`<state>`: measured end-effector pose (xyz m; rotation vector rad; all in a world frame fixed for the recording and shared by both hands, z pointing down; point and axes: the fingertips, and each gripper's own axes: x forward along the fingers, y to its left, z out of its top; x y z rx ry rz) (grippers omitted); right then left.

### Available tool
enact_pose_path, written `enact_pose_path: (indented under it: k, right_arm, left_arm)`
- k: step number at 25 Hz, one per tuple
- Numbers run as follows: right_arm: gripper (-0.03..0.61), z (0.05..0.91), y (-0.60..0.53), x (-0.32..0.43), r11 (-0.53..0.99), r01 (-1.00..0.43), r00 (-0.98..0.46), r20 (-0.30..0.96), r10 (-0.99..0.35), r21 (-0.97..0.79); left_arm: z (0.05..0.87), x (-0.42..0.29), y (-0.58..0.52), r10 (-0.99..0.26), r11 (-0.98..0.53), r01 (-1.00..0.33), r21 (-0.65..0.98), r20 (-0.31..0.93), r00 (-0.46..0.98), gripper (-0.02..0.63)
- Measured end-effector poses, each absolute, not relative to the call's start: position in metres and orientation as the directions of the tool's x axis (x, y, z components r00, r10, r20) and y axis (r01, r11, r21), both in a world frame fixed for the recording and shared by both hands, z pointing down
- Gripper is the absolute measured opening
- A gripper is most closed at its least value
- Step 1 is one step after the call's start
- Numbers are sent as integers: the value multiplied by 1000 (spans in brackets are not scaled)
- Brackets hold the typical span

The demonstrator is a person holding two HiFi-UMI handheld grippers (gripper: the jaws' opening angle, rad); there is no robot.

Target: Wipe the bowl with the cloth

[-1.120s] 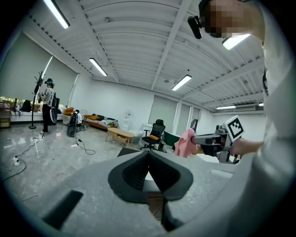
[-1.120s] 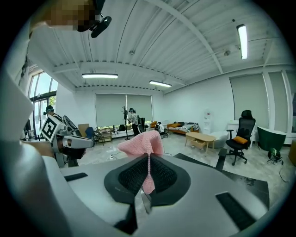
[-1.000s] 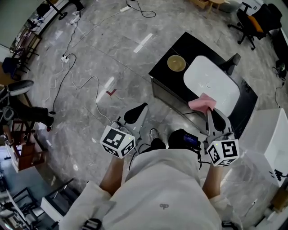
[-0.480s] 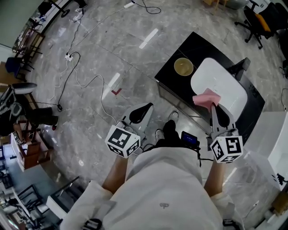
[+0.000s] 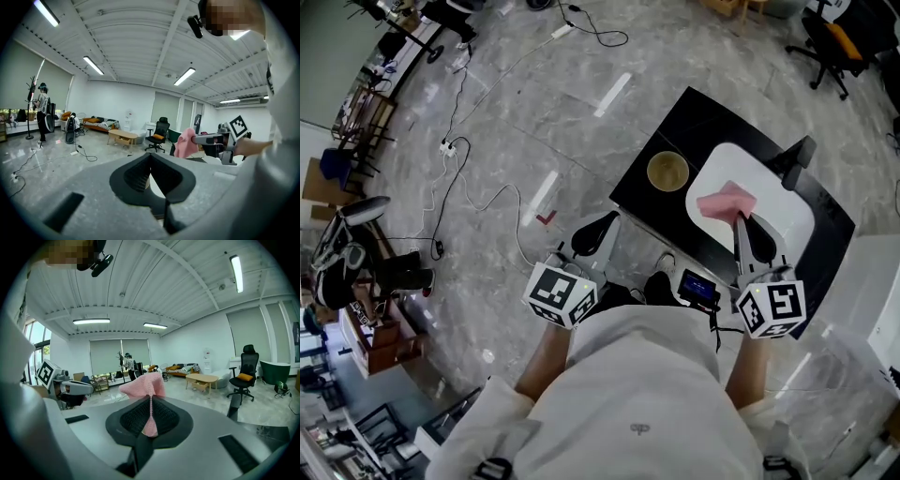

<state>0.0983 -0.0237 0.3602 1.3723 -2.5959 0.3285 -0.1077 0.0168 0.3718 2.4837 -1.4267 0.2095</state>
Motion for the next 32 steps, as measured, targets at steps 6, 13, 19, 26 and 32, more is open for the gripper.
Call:
enact_pose_path:
  k: [6,13,19,26,32]
  right_arm:
    - [15,385,-50,112,510,-846,-532,292,-795,-155]
    - [15,389,-69,102,465,-868,-497,291,-817,-175]
    - [15,386,-77,99,442,-881,-473,297,-829,-169]
    - [15,397,-74,108,427,-889,-457,333,-825,-162]
    - [15,407,-68,110,431,-888,-458,369,-809,-158]
  left_arm:
    - [387,-89,-14,-795,-495,-854,161,312,520,12]
    - [409,-99,-45,-759,-512,-839,186,358,543,12]
    - [434,-96,-74,-708,-534,-820,205,421,567,14]
    - [463,-81,-93,-675,-531,-816,228,469,570,15]
    - [495,-77,-102,-660,-503,-830,241,513,549,19]
